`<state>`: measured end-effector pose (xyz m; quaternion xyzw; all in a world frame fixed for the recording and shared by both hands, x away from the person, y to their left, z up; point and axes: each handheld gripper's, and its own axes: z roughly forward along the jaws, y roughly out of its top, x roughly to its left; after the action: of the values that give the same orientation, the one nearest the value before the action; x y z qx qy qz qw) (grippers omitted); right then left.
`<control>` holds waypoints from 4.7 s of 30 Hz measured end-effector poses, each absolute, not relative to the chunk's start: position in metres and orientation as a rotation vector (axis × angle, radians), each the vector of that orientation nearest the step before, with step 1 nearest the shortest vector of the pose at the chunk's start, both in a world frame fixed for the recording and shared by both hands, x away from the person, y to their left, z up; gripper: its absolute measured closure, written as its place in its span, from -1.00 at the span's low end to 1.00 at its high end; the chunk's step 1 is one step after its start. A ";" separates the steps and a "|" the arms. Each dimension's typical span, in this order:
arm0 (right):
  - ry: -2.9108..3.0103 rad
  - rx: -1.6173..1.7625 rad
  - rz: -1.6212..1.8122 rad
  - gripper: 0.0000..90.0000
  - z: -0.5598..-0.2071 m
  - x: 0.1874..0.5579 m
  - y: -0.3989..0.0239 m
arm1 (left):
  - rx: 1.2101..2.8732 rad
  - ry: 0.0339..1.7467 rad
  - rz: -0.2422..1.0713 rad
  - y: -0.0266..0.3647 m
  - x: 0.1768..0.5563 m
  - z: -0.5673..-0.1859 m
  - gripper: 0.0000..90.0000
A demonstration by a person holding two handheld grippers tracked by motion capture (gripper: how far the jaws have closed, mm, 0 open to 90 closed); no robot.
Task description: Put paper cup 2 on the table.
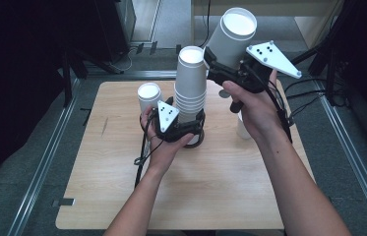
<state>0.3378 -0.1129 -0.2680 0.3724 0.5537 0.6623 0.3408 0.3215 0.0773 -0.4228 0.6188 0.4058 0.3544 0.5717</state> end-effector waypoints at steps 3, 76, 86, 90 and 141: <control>1.435 0.968 1.719 -0.73 -0.272 0.334 -0.119 | 1.458 0.935 0.829 0.077 0.314 -0.421 -0.98; 1.655 0.600 1.007 -0.74 -0.497 0.250 -0.129 | 1.637 0.805 0.611 0.097 0.207 -0.457 -1.00; 1.640 0.448 0.960 -0.74 -0.505 0.244 -0.124 | 1.691 0.768 0.584 0.090 0.206 -0.462 -1.00; 1.641 0.377 0.948 -0.74 -0.507 0.241 -0.122 | 1.715 0.756 0.591 0.085 0.205 -0.464 -1.00; 1.784 0.081 0.994 -0.75 -0.520 0.223 -0.109 | 1.826 0.655 0.631 0.068 0.196 -0.472 -0.55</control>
<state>0.2228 -0.1089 -0.5203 0.0339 0.7448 0.4147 0.5217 0.1963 0.0676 -0.4719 0.7629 0.2735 0.2635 0.5233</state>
